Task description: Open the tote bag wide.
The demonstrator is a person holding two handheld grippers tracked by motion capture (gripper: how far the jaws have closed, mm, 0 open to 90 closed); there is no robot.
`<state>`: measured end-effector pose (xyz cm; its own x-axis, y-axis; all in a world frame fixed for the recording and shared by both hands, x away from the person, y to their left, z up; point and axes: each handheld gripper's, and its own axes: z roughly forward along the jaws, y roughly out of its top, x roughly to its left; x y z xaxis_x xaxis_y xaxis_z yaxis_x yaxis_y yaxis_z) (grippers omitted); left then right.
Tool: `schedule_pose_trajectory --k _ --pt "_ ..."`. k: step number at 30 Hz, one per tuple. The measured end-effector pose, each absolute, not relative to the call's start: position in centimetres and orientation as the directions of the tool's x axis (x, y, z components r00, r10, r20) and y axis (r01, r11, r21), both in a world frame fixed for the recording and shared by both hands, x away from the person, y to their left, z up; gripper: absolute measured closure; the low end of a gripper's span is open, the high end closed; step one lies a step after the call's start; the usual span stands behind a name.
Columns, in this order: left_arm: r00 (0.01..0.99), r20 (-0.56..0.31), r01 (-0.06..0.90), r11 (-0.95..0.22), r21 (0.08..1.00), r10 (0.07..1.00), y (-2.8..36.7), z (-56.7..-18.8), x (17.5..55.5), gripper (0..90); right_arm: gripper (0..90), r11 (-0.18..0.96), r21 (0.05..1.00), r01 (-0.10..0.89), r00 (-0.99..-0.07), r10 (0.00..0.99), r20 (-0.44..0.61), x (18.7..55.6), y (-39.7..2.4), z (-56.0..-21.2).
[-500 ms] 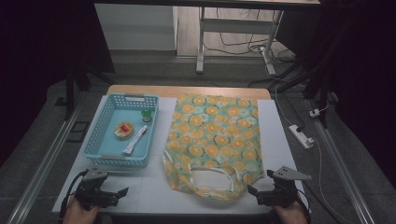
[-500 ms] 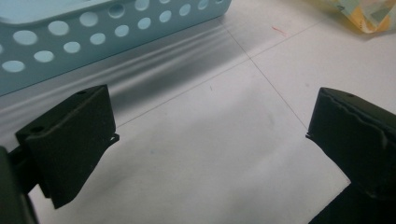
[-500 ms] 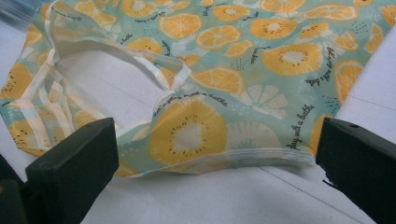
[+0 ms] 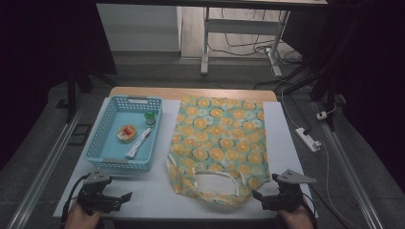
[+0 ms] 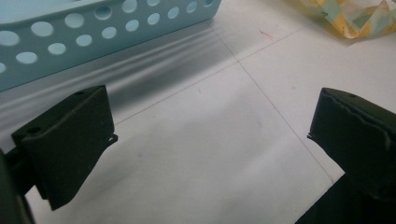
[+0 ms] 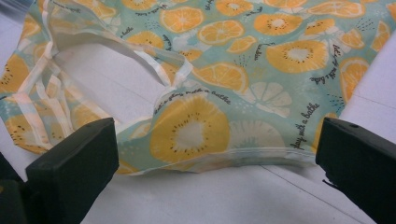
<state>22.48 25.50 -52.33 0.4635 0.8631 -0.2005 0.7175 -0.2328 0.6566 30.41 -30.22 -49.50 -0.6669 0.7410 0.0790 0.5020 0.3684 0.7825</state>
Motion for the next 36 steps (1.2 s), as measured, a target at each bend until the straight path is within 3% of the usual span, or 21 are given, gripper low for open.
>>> schedule_pose_trajectory --k 22,36 --pt "0.471 -0.200 0.719 -0.243 0.650 0.859 25.4 -52.4 22.5 0.0 0.0 0.386 0.794 0.469 -0.687 0.725 0.053 30.3 -29.9 -48.7" --pt "0.472 -0.201 0.720 -0.243 0.650 0.858 25.4 -52.4 22.6 0.0 0.0 0.453 0.785 0.423 -0.745 0.666 0.017 30.3 -28.4 -48.5"
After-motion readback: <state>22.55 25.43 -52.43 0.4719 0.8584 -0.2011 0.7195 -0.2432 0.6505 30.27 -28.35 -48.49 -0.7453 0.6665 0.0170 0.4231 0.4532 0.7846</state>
